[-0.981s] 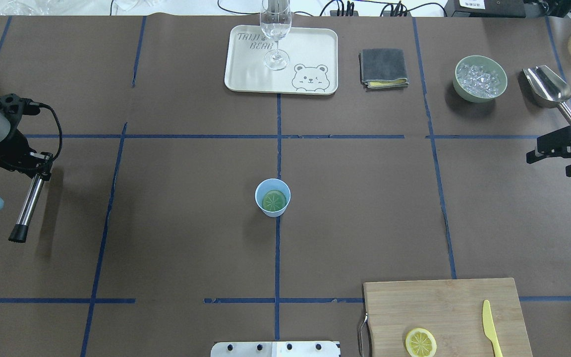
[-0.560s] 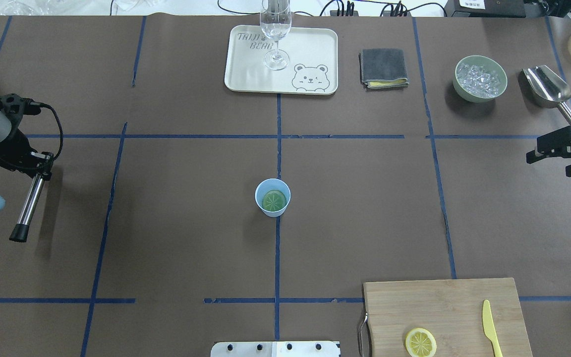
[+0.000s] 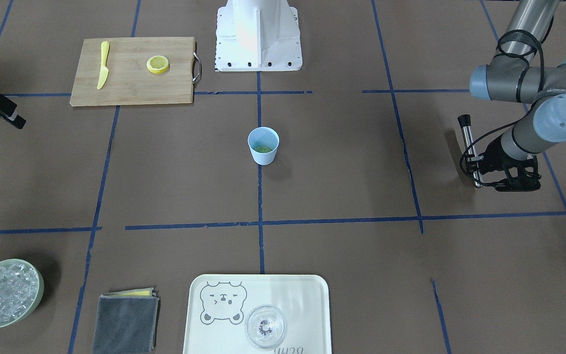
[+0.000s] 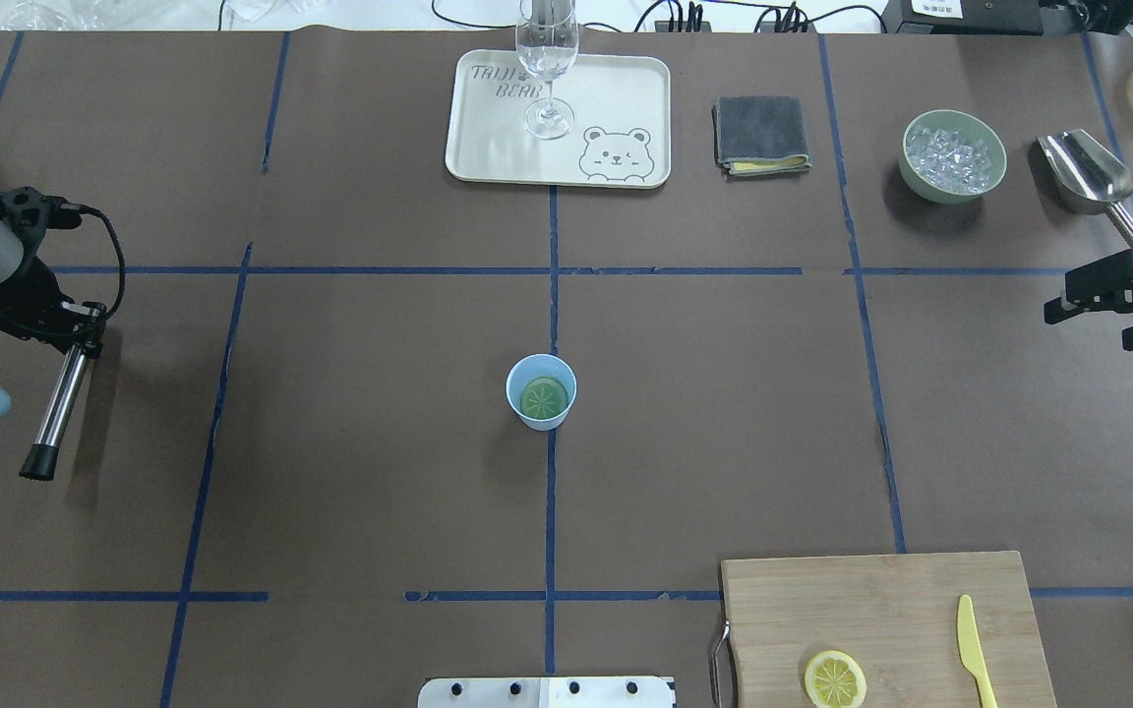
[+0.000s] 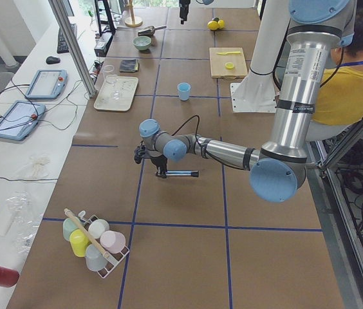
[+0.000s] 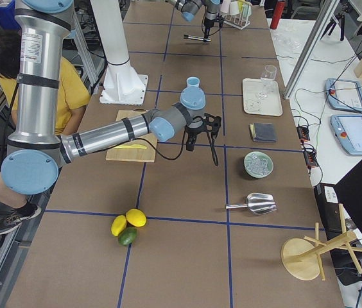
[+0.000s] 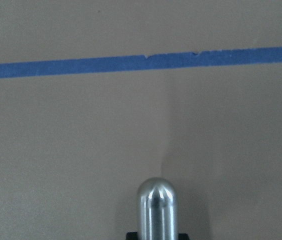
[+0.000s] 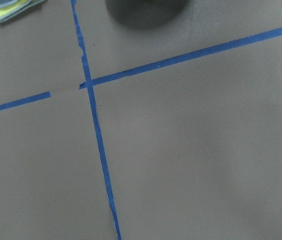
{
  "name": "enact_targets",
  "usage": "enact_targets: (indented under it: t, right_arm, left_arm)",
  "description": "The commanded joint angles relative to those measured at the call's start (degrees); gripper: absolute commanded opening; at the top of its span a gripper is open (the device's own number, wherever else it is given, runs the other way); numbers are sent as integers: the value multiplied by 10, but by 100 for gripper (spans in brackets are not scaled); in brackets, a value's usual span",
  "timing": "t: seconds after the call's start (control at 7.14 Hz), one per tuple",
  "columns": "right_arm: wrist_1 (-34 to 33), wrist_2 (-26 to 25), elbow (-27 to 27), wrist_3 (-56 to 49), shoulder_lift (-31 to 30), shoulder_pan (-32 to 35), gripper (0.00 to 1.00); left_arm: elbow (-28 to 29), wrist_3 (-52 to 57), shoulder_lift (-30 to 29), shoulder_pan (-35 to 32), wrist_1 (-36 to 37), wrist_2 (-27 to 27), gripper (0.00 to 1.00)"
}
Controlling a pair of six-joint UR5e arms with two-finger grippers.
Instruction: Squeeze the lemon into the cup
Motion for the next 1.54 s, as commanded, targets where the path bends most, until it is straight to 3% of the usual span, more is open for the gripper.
enact_targets:
  t: [0.0, 0.28, 0.42, 0.7, 0.84, 1.12, 1.4]
  right_arm:
    - [0, 0, 1, 2, 0, 0, 100]
    - [0, 0, 1, 2, 0, 0, 100]
    - [0, 0, 2, 3, 0, 0, 100]
    - [-6, -1, 1, -22, -4, -2, 100]
    - [-8, -2, -2, -85, -28, 7, 100]
    - [-10, -2, -33, -262, -71, 67, 100]
    - [-56, 1, -71, -413, -73, 127, 100]
  left_arm:
    - [0, 2, 0, 0, -1, 0, 63]
    - [-2, 5, 0, 1, -1, 0, 67]
    - [-42, 5, 2, -3, 3, 3, 100]
    - [-119, 48, 10, -79, 10, 3, 100]
    - [-136, 155, 36, -146, 22, -2, 100]
    - [-140, 313, 79, -268, 31, -6, 100]
    - [-110, 405, 110, -331, 25, -53, 100]
